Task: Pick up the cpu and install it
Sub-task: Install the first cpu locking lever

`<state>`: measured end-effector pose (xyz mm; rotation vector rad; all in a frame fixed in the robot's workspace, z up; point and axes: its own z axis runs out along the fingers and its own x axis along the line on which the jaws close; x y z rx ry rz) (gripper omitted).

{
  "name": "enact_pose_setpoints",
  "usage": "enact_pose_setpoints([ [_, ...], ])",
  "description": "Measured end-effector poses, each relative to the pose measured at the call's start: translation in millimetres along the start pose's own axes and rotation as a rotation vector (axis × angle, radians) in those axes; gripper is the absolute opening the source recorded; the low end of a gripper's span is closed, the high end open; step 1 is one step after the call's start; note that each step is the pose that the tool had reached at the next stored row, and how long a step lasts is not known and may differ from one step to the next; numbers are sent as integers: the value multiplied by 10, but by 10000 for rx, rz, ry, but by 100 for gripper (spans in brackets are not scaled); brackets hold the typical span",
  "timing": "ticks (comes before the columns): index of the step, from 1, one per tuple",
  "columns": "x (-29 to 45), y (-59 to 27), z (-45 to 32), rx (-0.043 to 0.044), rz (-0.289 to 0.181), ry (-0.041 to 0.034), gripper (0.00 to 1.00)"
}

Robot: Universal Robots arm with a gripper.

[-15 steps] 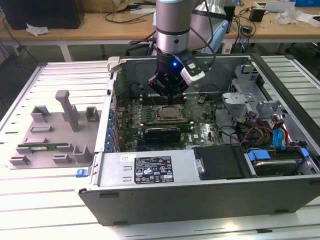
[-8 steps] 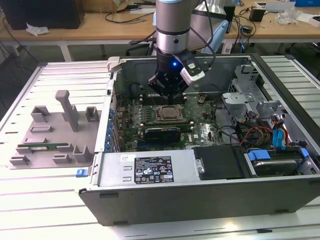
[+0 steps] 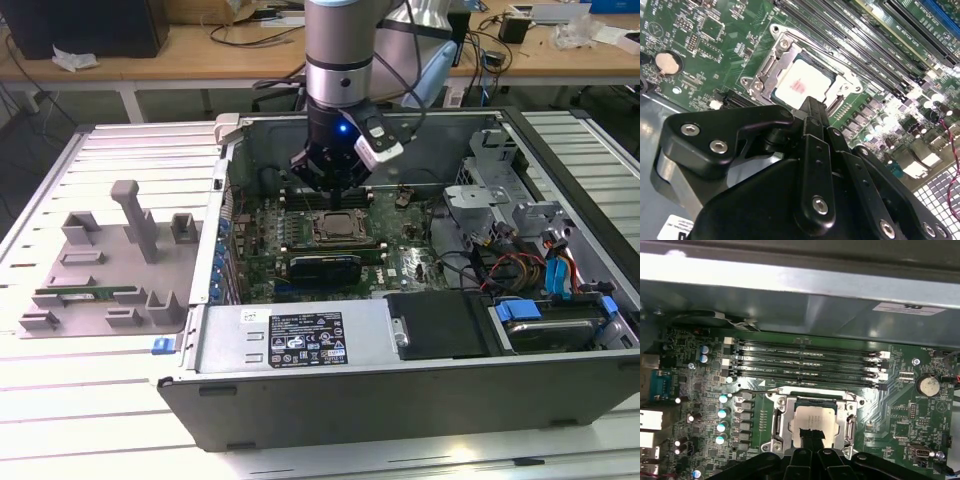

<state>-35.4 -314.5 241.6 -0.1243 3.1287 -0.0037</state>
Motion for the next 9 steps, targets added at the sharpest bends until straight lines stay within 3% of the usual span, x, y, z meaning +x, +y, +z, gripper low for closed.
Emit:
enact_pose_setpoints([
  [2, 31, 2, 0, -1, -1, 1, 11],
  [9, 257, 20, -3, 0, -1, 0, 11],
])
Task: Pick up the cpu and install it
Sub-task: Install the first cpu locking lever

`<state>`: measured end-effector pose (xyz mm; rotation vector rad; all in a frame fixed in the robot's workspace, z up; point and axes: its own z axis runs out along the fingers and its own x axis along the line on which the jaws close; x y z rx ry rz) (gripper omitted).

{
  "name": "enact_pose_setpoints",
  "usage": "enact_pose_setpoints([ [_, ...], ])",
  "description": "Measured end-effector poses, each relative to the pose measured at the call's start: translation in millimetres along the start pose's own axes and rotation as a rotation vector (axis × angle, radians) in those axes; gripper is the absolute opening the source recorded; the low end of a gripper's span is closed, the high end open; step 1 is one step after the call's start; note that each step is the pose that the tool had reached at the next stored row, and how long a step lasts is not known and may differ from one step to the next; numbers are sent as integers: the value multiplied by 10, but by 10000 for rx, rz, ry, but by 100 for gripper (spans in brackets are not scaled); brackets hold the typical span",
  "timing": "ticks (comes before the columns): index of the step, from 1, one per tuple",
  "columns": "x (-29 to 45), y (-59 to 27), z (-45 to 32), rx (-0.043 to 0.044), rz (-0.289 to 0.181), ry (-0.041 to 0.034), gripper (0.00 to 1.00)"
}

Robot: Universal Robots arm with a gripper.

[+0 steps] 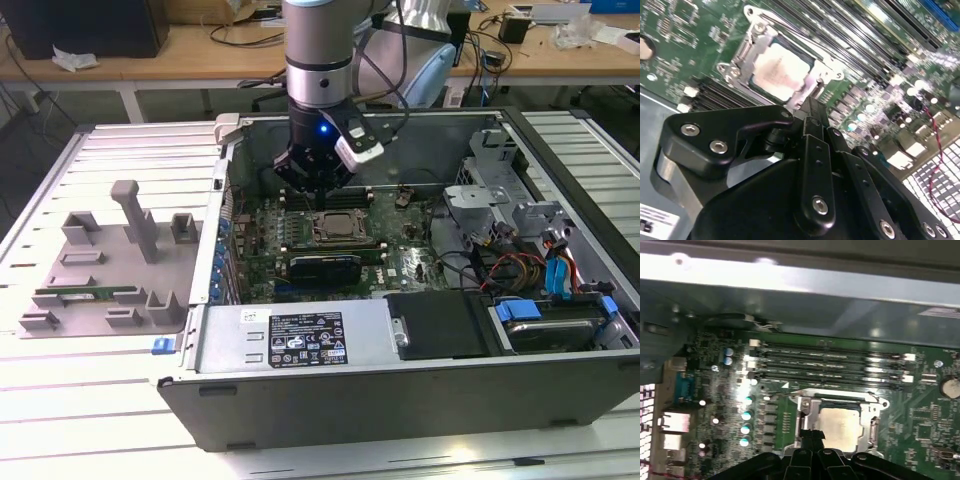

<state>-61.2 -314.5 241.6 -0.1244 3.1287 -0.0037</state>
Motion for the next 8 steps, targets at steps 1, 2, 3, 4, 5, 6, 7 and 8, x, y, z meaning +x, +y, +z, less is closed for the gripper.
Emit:
enact_pose_setpoints([
  [1, 25, 2, 0, 1, 0, 0, 11],
  [2, 54, 4, -1, 1, 3, 0, 11],
  [3, 78, 6, -1, 1, 2, 0, 11],
  [4, 103, 8, -1, 1, 0, 0, 11],
  [5, 146, 12, -2, 1, 1, 0, 11],
  [6, 170, 14, -2, 0, 3, 0, 11],
  [7, 206, 16, -3, 1, 1, 1, 11],
  [8, 261, 21, -3, 0, 1, 0, 11],
])
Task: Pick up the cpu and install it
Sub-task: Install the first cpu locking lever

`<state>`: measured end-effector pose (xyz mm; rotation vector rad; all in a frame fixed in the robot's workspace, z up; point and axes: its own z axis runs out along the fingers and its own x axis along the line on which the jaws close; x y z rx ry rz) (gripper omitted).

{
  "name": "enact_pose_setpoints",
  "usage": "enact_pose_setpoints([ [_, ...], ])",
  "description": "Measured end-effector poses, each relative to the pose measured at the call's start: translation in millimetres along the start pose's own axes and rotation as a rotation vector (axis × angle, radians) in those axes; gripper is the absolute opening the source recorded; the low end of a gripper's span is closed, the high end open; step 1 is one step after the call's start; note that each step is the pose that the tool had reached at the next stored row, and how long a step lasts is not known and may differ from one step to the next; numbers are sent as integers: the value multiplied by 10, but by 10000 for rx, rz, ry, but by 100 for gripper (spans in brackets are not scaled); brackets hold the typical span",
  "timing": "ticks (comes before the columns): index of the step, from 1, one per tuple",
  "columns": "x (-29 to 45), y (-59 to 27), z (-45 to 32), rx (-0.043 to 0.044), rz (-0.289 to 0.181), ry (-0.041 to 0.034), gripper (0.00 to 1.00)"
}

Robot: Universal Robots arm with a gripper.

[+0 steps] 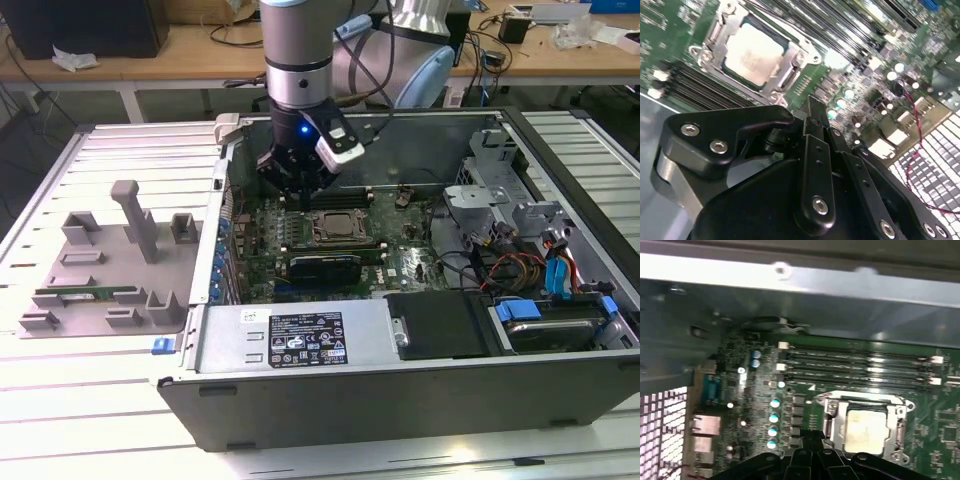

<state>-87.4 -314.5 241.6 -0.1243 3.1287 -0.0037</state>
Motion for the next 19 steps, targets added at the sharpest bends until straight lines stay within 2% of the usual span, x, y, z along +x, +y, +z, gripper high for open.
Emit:
enact_pose_setpoints([
  [1, 62, 5, -1, 1, 0, 0, 11],
  [2, 83, 7, 0, -1, 0, -1, 11],
  [19, 87, 7, -35, 1, 1, 0, 11],
])
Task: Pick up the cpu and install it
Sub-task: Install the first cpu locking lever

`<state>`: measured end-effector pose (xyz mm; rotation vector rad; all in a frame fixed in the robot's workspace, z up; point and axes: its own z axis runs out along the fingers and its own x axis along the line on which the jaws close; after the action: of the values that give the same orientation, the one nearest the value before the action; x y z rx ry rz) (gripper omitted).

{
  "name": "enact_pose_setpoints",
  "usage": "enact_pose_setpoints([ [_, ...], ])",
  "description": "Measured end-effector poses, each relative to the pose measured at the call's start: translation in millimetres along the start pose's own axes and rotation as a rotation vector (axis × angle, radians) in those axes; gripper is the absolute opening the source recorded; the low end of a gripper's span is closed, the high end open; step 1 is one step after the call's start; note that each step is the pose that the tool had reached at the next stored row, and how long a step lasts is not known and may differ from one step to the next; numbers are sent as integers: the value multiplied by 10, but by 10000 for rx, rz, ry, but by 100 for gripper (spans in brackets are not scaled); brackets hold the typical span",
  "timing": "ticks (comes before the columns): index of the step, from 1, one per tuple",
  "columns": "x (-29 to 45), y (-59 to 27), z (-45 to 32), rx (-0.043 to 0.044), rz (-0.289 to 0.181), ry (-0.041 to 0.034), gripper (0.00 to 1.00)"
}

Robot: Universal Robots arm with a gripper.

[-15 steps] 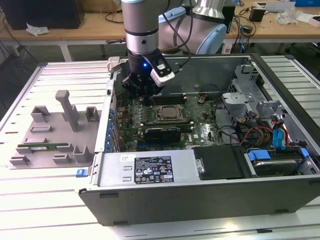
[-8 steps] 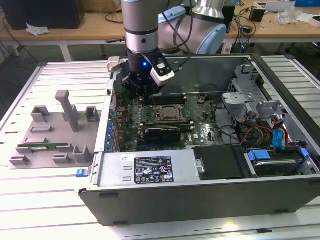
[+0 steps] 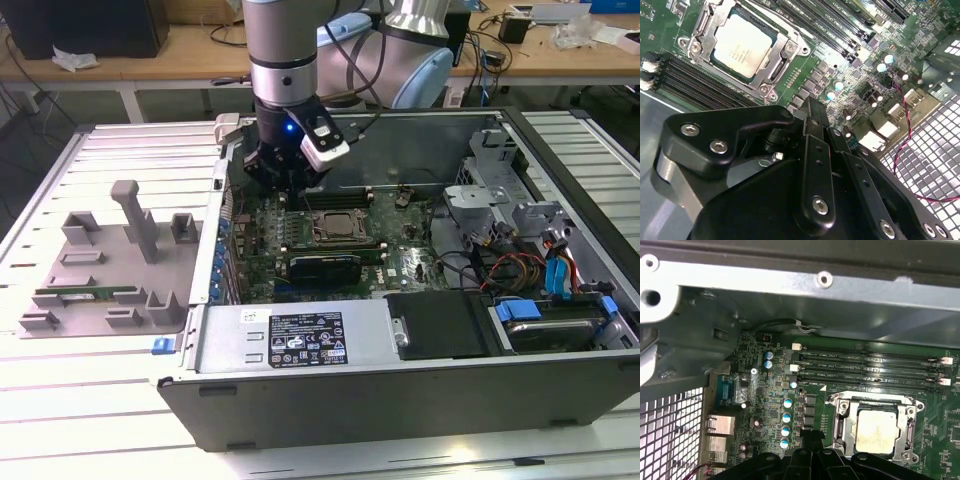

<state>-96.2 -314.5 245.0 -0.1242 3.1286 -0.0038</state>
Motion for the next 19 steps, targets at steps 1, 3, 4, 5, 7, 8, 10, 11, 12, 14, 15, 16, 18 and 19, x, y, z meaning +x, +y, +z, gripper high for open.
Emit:
enact_pose_setpoints([
  [1, 0, 0, -1, -10, 0, 0, 11],
  [3, 0, 0, -1, -161, 1, -12, 11],
  [4, 0, -1, -1, -243, 2, -19, 11],
  [5, 0, -1, 0, -331, 3, -26, 11],
  [7, 0, -1, 0, -526, 5, -41, 11],
  [8, 0, -1, 0, -614, 6, -48, 11],
  [10, 7, -1, 0, -699, 9, -56, 11],
  [11, 14, 0, 0, -773, 8, -64, 11],
  [12, 22, 0, -1, -852, 8, -72, 11],
  [14, 39, 1, 0, -1073, 11, -91, 11],
  [15, 45, 1, -1, -1157, 13, -98, 11],
  [16, 54, 1, -1, -1304, 14, -111, 11],
  [18, 61, 0, -1, -1478, 15, -124, 11],
  [19, 62, 0, -1, -1547, 16, -130, 11],
])
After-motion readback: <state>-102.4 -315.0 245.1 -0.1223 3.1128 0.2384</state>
